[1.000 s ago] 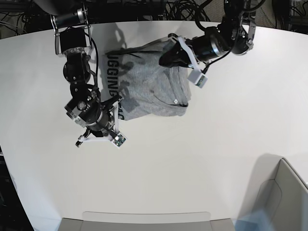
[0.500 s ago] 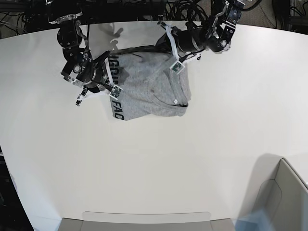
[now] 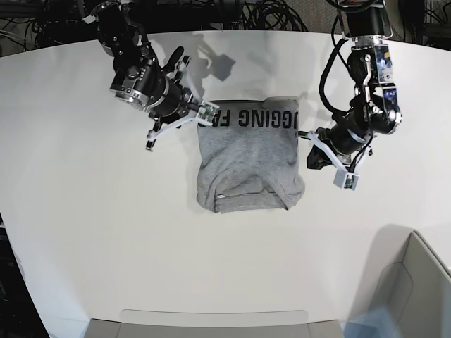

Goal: Fold the T-shirt properly
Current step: 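Grasp the folded shirt's edge with both grippers, then drag the folded shirt sideways with the left gripper and release it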

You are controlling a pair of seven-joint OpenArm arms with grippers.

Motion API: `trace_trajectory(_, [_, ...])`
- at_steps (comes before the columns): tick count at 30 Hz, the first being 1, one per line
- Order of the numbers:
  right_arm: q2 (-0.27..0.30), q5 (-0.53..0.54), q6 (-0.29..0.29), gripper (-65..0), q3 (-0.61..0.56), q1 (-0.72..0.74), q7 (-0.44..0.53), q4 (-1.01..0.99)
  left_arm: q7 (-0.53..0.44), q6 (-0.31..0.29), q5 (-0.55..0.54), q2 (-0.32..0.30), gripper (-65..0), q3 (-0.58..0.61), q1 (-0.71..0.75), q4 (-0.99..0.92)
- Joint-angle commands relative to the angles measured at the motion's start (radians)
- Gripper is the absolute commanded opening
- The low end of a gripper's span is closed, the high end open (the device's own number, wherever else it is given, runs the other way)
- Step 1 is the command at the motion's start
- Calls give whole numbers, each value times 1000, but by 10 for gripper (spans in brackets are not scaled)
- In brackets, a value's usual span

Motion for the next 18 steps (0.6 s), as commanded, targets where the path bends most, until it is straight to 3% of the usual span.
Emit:
trace_trajectory(1, [1,1,15,-650,57,14,6,16,-14,6,3,-13,-650,-8,26,70])
trace_trajectory(6, [-30,5,15,-650,309,77,3,-9,-24,6,4,29,-650,94,121,194])
trace_trajectory(9, [-37,5,15,-650,421,83,3,-13,-28,10,40,93,-650,160,105,179])
trace_trajectory(18, [-14,7,15,-650,470,-60,9,-9,-271,12,204,262,-650,193,24,-72])
